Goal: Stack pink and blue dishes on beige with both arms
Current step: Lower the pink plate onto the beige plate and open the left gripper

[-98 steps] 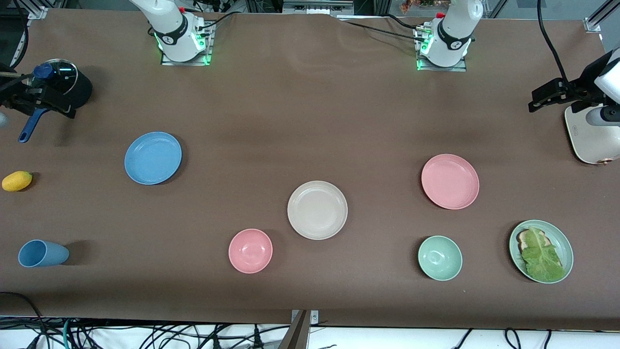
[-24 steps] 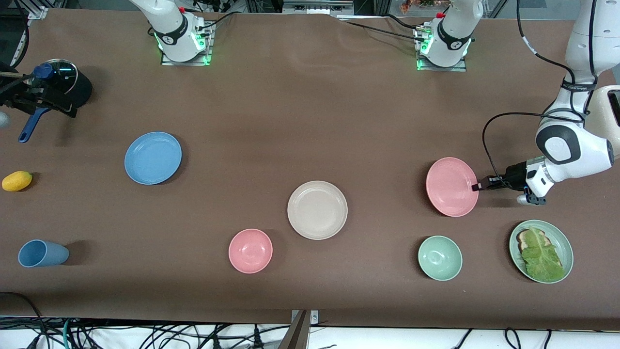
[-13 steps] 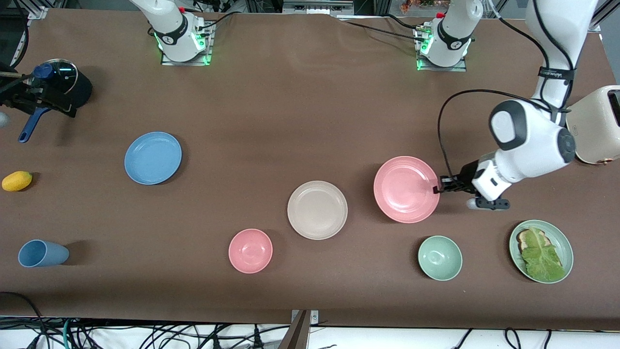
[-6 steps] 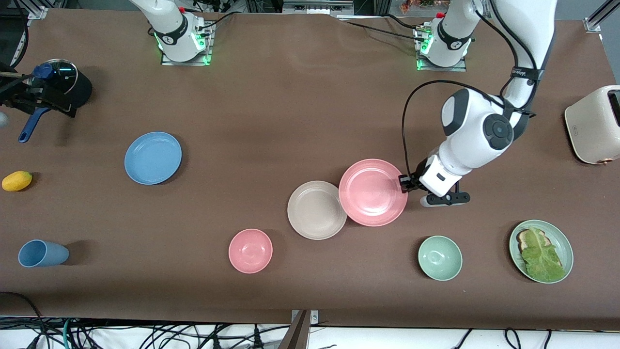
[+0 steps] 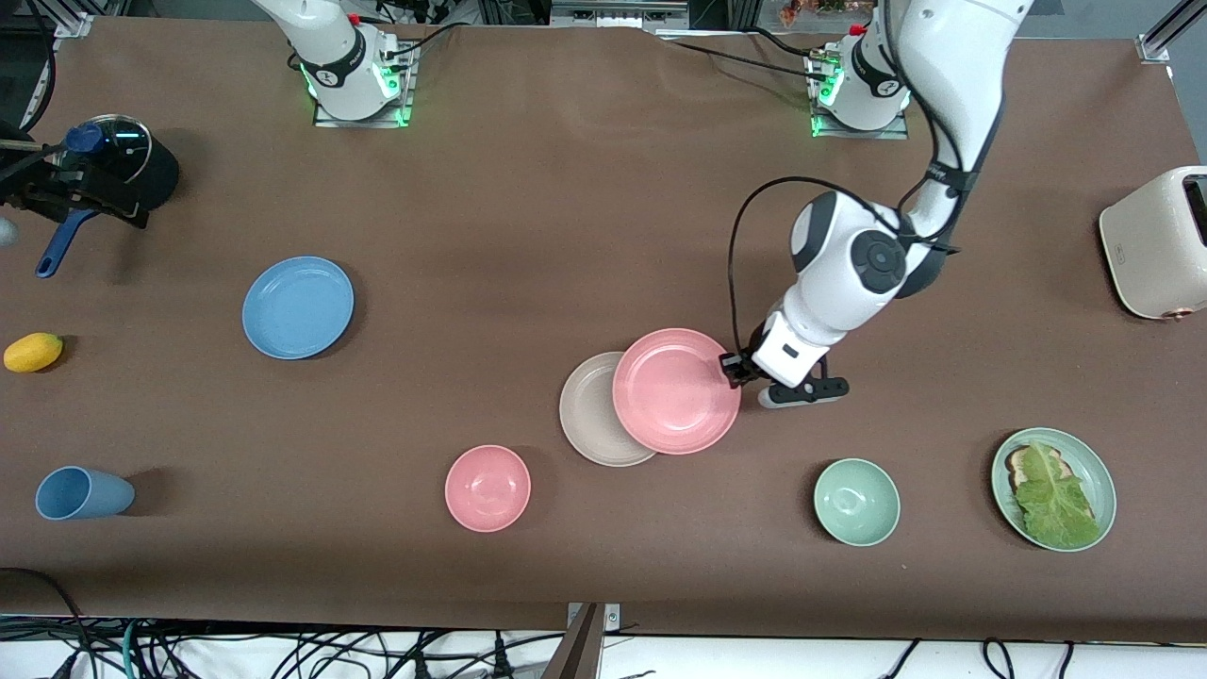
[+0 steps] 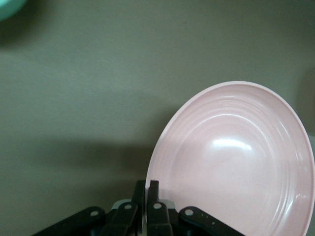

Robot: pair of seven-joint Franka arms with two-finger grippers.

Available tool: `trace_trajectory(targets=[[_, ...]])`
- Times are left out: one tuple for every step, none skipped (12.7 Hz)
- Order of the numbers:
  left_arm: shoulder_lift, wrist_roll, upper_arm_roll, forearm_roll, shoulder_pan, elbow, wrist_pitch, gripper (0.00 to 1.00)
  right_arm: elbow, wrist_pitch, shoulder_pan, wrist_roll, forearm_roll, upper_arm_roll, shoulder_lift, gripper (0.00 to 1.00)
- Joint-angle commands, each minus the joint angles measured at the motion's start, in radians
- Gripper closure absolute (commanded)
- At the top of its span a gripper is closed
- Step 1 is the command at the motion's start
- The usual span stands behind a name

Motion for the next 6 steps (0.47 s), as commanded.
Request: trace_trajectory(targets=[[0.062, -0.07, 0.018, 0.033, -0.053, 0.039, 0.063, 1.0, 0.006, -0.012, 0.004, -0.007, 0.006, -0.006, -0.004, 0.0], [0.082, -0.081, 0.018, 0.033, -0.061, 0.049, 0.087, 1.0, 0.006, -0.012, 0.004, -0.007, 0.006, -0.006, -0.004, 0.0], [0.101, -0.095, 0.019, 0.033, -0.073, 0.06, 0.095, 1.0, 0.006, -0.012, 0.004, -0.007, 0.006, -0.006, -0.004, 0.0], [0.116, -0.113, 0.025, 0.033, -0.085, 0.075, 0.098, 1.0, 0.006, -0.012, 0.004, -0.007, 0.006, -0.006, -0.004, 0.0], [0.124, -0.135, 0.047, 0.033, -0.113, 0.083, 0.098, 1.0, 0.006, -0.012, 0.004, -0.007, 0.006, -0.006, -0.004, 0.0], [0.133, -0.144, 0.077, 0.033, -0.145, 0.095, 0.098, 1.0, 0.006, -0.012, 0.004, -0.007, 0.007, -0.006, -0.004, 0.0]])
